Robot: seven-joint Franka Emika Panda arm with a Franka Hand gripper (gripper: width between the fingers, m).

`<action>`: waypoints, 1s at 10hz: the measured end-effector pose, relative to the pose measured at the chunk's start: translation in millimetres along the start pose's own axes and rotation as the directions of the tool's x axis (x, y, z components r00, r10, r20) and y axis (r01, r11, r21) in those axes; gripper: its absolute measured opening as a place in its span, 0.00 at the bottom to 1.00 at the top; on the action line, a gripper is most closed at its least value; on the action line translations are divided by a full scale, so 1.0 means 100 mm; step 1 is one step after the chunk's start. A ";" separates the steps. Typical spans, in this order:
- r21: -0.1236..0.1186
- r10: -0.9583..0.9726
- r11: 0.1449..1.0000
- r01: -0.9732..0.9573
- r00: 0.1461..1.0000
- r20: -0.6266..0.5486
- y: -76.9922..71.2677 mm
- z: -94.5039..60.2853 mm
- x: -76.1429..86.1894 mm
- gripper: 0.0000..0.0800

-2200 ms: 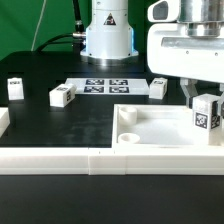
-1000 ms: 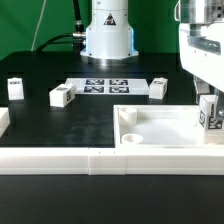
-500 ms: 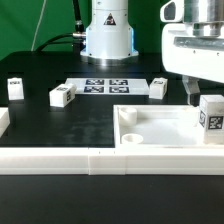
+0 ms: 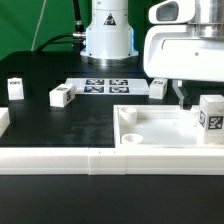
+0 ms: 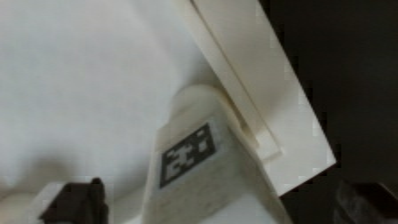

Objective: Assemble one leg

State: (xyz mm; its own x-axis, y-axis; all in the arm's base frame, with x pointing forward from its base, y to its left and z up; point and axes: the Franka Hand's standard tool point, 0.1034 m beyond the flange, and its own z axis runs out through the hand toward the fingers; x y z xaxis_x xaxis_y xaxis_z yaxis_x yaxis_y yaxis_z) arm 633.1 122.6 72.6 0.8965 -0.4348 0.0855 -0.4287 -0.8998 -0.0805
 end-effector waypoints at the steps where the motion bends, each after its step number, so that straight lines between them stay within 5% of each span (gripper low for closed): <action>1: -0.018 -0.129 0.992 0.129 0.992 -0.008 0.00 0.00 0.01 0.81; 3: -0.041 -0.371 0.928 0.370 0.929 -0.008 0.02 -0.01 0.03 0.81; 7: -0.041 -0.388 0.921 0.387 0.922 -0.007 0.04 -0.01 0.04 0.80; 9: -0.040 -0.371 0.928 0.370 0.929 -0.009 0.04 -0.01 0.04 0.36; 10: -0.037 -0.336 0.941 0.335 0.942 -0.011 0.04 0.00 0.04 0.36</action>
Offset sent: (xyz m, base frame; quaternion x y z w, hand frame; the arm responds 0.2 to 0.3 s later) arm 0.0020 -0.0063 -0.0007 -0.0022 -0.0010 -0.2237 0.9747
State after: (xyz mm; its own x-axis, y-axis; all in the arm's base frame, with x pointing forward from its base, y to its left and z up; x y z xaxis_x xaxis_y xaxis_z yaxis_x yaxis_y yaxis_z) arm 634.9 117.4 72.9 0.9872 -0.1076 0.1182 -0.1071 -0.9942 -0.0106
